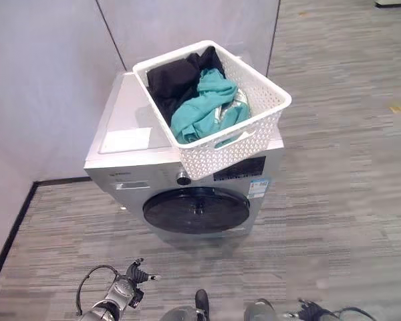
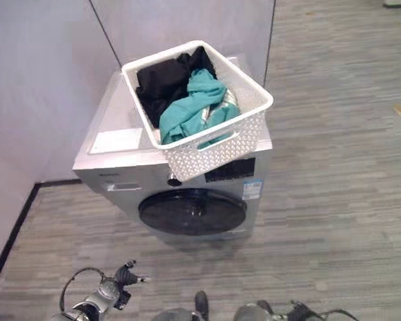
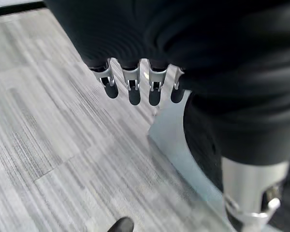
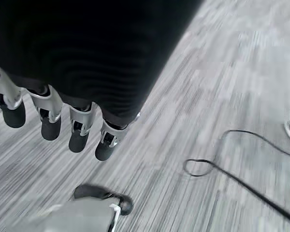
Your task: Grab the laundry basket,head to the washer,open it,put in the laundry and shut it.
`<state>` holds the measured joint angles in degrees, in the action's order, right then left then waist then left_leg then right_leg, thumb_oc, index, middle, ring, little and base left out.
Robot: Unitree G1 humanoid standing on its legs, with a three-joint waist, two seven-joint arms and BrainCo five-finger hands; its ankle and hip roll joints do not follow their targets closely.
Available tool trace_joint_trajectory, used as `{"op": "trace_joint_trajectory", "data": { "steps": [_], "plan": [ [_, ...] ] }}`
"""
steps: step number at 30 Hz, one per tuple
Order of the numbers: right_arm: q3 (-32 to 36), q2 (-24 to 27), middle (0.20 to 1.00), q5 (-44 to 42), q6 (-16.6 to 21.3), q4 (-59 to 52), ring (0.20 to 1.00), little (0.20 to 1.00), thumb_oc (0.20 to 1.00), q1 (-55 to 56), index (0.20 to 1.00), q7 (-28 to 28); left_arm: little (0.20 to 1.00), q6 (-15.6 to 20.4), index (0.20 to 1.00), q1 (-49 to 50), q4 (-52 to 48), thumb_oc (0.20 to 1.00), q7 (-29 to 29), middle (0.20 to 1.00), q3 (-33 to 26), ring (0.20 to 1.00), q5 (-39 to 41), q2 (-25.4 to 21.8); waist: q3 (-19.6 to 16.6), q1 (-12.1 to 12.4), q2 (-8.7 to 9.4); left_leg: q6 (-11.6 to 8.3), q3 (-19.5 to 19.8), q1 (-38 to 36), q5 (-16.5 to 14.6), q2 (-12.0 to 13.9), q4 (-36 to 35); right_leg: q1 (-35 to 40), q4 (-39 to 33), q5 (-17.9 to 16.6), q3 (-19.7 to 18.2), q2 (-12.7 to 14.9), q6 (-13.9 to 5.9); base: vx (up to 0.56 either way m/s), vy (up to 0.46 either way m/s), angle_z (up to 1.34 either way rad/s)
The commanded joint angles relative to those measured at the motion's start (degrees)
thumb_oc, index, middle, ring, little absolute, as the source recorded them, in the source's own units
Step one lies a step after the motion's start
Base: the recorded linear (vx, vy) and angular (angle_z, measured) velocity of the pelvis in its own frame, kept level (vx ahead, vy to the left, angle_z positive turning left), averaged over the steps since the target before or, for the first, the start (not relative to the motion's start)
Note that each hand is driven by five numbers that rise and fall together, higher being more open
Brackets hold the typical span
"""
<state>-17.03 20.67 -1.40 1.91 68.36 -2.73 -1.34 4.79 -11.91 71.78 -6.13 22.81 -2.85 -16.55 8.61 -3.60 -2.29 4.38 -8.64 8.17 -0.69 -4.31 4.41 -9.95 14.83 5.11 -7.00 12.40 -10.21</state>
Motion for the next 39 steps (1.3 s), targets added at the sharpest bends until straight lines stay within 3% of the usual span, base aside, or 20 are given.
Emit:
{"op": "trace_joint_trajectory", "data": {
  "steps": [1,2,3,4,5,6,7,8,17,19,20,24,27,29,33,39],
  "plan": [
    [-2.7,2.7,1.0,0.7,0.8,-3.2,1.0,1.0,1.0,-1.7,1.0,-0.3,1.0,-0.2,1.0,1.7,-0.6,1.0,0.0,1.0,-2.7,1.0,-1.8,-3.1,1.9,-0.7,1.69,-4.94,1.6,0.3,-3.6,5.4,2.5,2.1,-7.7,-5.6,6.6,-5.3,0.8,0.0,0.229,-1.33],
    [-2.7,2.7,1.0,0.7,0.8,-3.2,1.0,1.0,1.0,-1.7,1.0,-0.3,1.0,-0.2,1.0,1.7,-0.6,1.0,0.0,1.0,-2.7,1.0,-1.8,-3.1,1.8,-0.7,1.72,-4.95,1.6,0.4,-3.4,5.4,2.4,2.0,-7.8,-5.7,6.6,-5.3,0.81,0.05,0.258,-0.46],
    [-3.3,2.3,1.0,0.4,1.1,-3.3,1.0,1.0,1.0,-1.5,1.0,-0.4,1.0,-0.4,1.0,2.5,0.2,1.0,0.5,1.0,-3.5,1.0,-1.4,-3.1,1.9,-0.3,2.62,-4.38,0.0,-1.1,-3.5,4.6,1.7,2.2,-7.5,-4.4,7.8,-8.6,1.47,0.04,0.149,-0.13],
    [-3.3,2.3,1.0,0.4,1.1,-3.3,1.0,1.0,1.0,-1.5,1.0,-0.4,1.0,-0.4,1.0,2.5,0.2,1.0,0.5,1.0,-3.5,1.0,-1.4,-3.1,1.9,-0.3,2.63,-4.38,0.0,-1.2,-3.6,4.6,1.7,2.2,-7.5,-4.4,7.8,-8.6,1.47,0.11,0.238,-0.04],
    [-3.9,2.0,1.0,-0.1,1.4,-3.0,1.0,1.0,1.0,-0.7,1.0,-0.6,1.0,-0.7,1.0,3.1,0.8,1.0,1.2,1.0,-3.9,1.0,-1.7,-2.7,1.8,-0.5,3.17,-4.03,-0.2,-2.0,-3.7,3.5,1.7,2.7,-6.9,-2.7,6.3,-12.4,3.03,0.1,0.119,-0.18],
    [-4.0,2.0,1.0,-0.7,1.6,-2.9,1.0,1.0,1.0,0.0,1.0,-0.8,1.0,-0.6,1.0,3.1,1.0,1.0,1.4,1.0,-3.5,1.0,-2.4,-2.6,1.9,-1.0,3.12,-3.94,0.4,-2.6,-4.1,3.1,1.9,3.0,-6.4,-1.9,2.9,-14.3,3.46,0.15,0.151,-0.2],
    [-3.9,2.1,1.0,-1.5,1.7,-3.0,1.0,1.0,1.0,0.7,1.0,-1.0,1.0,-0.6,1.0,2.8,1.1,1.0,1.6,1.0,-3.0,1.0,-2.8,-2.5,1.7,-1.7,2.94,-3.9,1.5,-3.0,-4.1,2.6,2.1,3.3,-5.8,-1.4,-1.2,-15.9,3.95,0.13,0.07,0.01],
    [-3.6,2.2,1.0,-1.9,1.8,-3.0,1.0,1.0,1.0,1.2,1.0,-0.8,1.0,-0.6,1.0,2.6,1.2,1.0,1.5,1.0,-3.2,1.0,-2.8,-2.4,1.7,-1.6,3.0,-3.79,1.5,-3.9,-4.3,2.5,1.8,4.3,-6.2,-1.7,-2.0,-16.0,4.53,0.13,0.029,0.29],
    [-3.0,2.6,1.0,-1.8,1.8,-2.0,1.0,1.0,1.0,2.7,1.0,-0.6,1.0,-0.4,1.0,2.4,-0.2,1.0,0.8,1.0,-2.8,1.0,-0.1,0.4,0.0,-1.1,3.02,-4.39,2.8,-5.5,-4.9,2.2,2.6,8.3,-11.0,-2.4,-0.2,-15.3,6.04,0.1,-0.059,0.17],
    [-2.5,3.7,1.0,-2.7,2.2,-4.3,1.0,1.0,1.0,2.8,1.0,-0.4,1.0,-0.3,1.0,1.8,-0.3,1.0,0.6,1.0,-3.0,1.0,0.6,0.7,0.5,-1.3,3.5,-5.8,3.0,-3.3,-4.4,2.4,8.8,8.9,-11.4,-2.5,0.1,-15.1,6.65,0.04,-0.121,0.13],
    [-2.4,4.5,1.0,-2.8,2.3,-5.8,1.0,1.0,1.0,2.9,1.0,-0.3,1.0,-0.3,1.0,1.2,-0.9,1.0,0.4,1.0,-2.9,1.0,1.0,0.9,1.5,-1.2,3.8,-7.94,3.9,0.0,-1.9,2.7,16.0,9.9,-11.5,-2.4,0.7,-15.1,7.37,0.02,-0.117,0.28],
    [-2.3,5.6,1.0,-2.7,2.5,-7.0,1.0,1.0,1.0,2.8,1.0,-0.2,1.0,-0.1,1.0,0.4,-2.0,1.0,0.1,1.0,-2.6,1.0,1.8,1.0,2.6,-0.8,3.97,-9.55,6.1,3.4,0.0,2.3,22.3,10.3,-11.0,-2.1,1.4,-14.9,7.9,0.01,-0.044,0.36],
    [-1.2,6.6,1.0,-2.7,2.5,-7.3,1.0,1.0,1.0,3.4,1.0,0.6,1.0,0.3,1.0,0.1,-2.7,1.0,-0.5,1.0,-2.6,1.0,2.2,0.8,1.8,-1.0,3.54,-8.19,4.4,4.3,0.0,7.5,10.6,12.1,-12.8,-0.9,2.8,-13.4,7.05,0.1,0.092,0.17],
    [-0.6,6.9,1.0,-3.2,2.8,-7.5,1.0,1.0,1.0,3.5,1.0,1.1,1.0,0.4,1.0,0.1,-2.8,1.0,-0.9,1.0,-2.0,1.0,2.2,0.9,1.5,-0.3,3.11,-8.37,7.3,3.9,3.6,8.8,2.5,12.4,-13.2,-0.5,2.8,-13.2,6.45,0.13,0.121,0.35],
    [0.2,7.3,1.0,-3.7,2.8,-7.8,1.0,1.0,1.0,3.1,1.0,1.3,1.0,0.7,1.0,0.8,-2.7,1.0,-0.7,1.0,-2.4,1.0,2.8,0.6,0.5,-0.2,2.26,-8.47,9.4,1.6,3.8,8.6,-1.1,13.1,-13.6,0.4,1.5,-12.4,5.7,0.11,0.131,-0.12],
    [-0.8,5.0,1.0,-3.5,3.1,-8.0,1.0,1.0,1.0,1.5,1.0,1.1,1.0,0.9,1.0,2.0,-1.0,1.0,-0.8,1.0,-4.2,1.0,2.5,-0.8,-1.8,0.9,2.72,-7.04,6.3,-3.1,2.8,7.1,-5.2,12.7,-15.3,-2.0,-1.3,-9.8,3.77,0.08,0.146,-0.32]
  ]
}}
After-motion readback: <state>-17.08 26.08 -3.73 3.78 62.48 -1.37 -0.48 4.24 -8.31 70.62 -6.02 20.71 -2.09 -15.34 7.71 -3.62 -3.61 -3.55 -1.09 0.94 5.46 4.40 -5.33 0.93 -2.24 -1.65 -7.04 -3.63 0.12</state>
